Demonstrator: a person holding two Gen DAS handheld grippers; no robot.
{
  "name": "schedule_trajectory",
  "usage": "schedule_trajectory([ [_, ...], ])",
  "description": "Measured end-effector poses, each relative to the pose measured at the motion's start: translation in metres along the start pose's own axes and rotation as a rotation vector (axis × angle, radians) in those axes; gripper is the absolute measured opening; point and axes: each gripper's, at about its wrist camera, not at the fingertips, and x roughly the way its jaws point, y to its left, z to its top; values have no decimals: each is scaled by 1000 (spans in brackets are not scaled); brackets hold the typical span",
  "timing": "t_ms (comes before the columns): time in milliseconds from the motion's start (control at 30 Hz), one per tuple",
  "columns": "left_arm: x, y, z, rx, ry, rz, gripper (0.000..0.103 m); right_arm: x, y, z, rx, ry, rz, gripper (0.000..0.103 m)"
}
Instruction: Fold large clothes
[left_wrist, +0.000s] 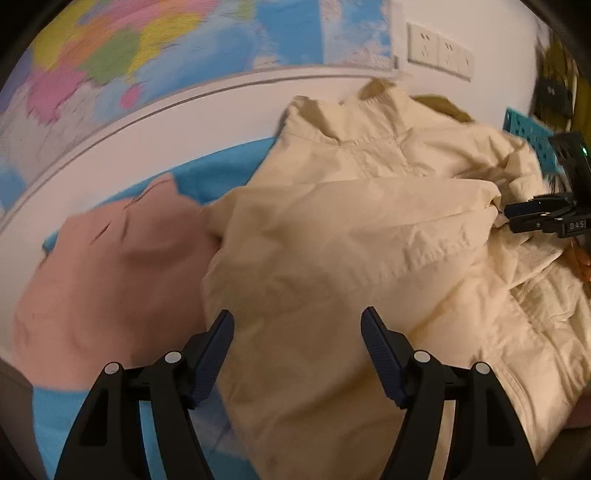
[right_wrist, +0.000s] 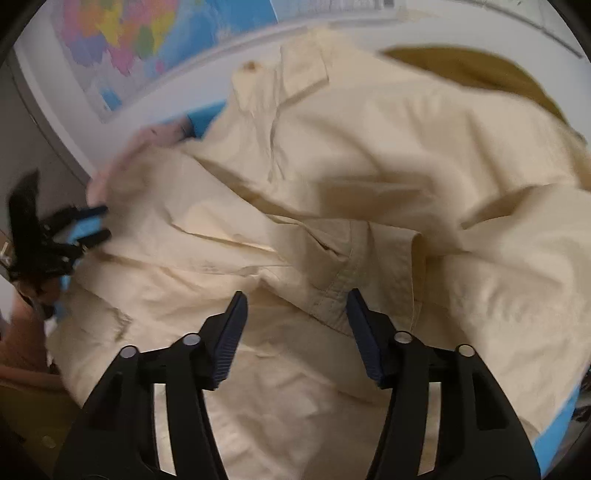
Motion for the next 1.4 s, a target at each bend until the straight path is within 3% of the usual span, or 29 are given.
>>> schedule_trajectory([
  [100, -23, 17, -15, -53, -43, -14, 82, -45, 2, -14, 2, -95, 30, 72],
  [200, -42, 33, -36, -140, -56, -55, 83, -81, -3, -36, 49, -164, 37, 77],
  [300, -53, 37, -56, -175, -55, -48, 83, -105, -15, -64, 118, -196, 20, 84],
  [500, -62, 38, -91, -262, -36, -121, 83, -134, -56, -131, 337, -215, 10, 89],
  [700, -61, 26, -119, -324, -3, -220, 83, -136, -74, -188, 462, -200, 67, 92],
  [767, -61, 22, -125, -330, 9, -236, 83, -129, -72, -194, 478, -193, 111, 92],
  [933, -56, 15, -140, -384, 53, -372, 83, -119, -59, -203, 448, -178, 165, 93],
  [1233, -57, -15, -150, -375, 75, -553, 96, -110, -34, -201, 380, -169, 303, 93],
  [1333, -54, -24, -146, -357, 78, -565, 96, -103, -27, -195, 359, -162, 332, 86],
  [1400, -50, -28, -142, -366, 76, -586, 95, -99, -27, -192, 372, -183, 388, 74],
])
